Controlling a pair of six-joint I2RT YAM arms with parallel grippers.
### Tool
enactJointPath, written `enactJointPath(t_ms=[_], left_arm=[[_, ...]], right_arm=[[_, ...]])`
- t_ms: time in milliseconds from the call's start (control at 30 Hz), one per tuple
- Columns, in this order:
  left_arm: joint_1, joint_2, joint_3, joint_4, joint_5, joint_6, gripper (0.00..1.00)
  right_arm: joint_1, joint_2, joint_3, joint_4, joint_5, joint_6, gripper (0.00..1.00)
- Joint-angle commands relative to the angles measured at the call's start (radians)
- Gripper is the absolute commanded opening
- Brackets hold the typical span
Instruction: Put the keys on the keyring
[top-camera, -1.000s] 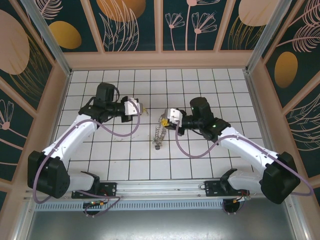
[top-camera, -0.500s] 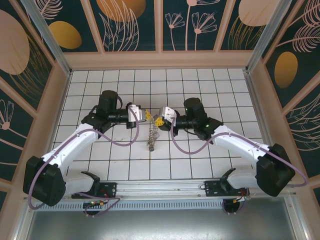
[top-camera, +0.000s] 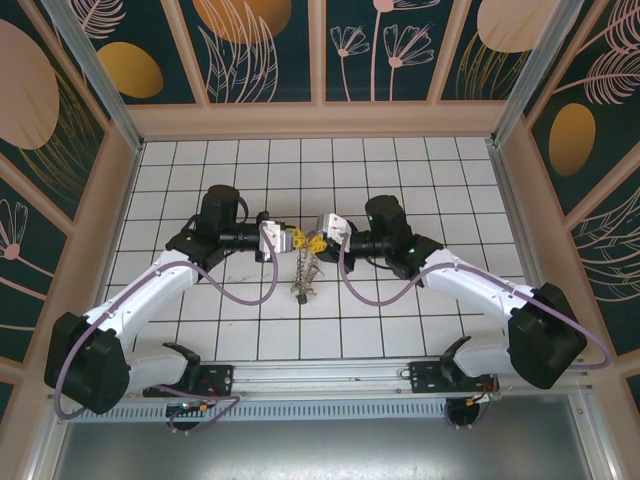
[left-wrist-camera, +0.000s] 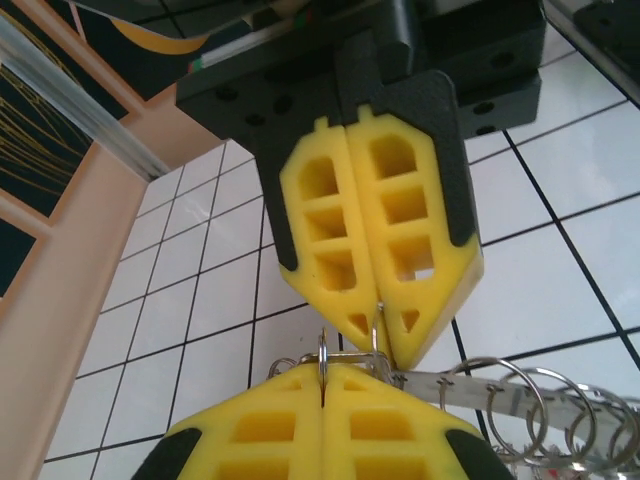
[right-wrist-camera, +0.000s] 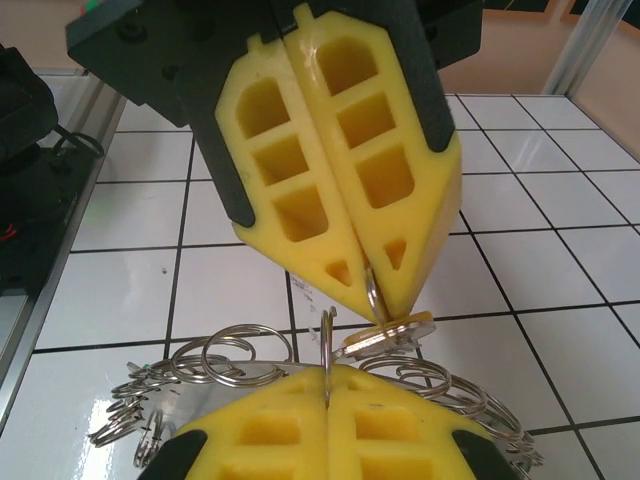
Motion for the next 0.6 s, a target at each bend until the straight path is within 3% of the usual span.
enactJointPath(t_ms=[0, 200, 567], left_arm=[[-0.006, -0.006, 0.004, -0.076, 0.016, 0.100, 0.00], [-0.006, -0.021, -0.007, -0.111, -0.048, 0.145, 0.00], [-0.007, -0.033, 0.003, -0.077, -0.018, 0.120, 0.00]], right_arm=[[-0.001, -0.004, 0.034, 0.065, -0.040, 0.008, 0.00], [-0.009, -0.006, 0.034, 0.058, -0.055, 0.022, 0.00], [-0.011, 0.020, 0.056, 0.018, -0.085, 0.026, 0.00]])
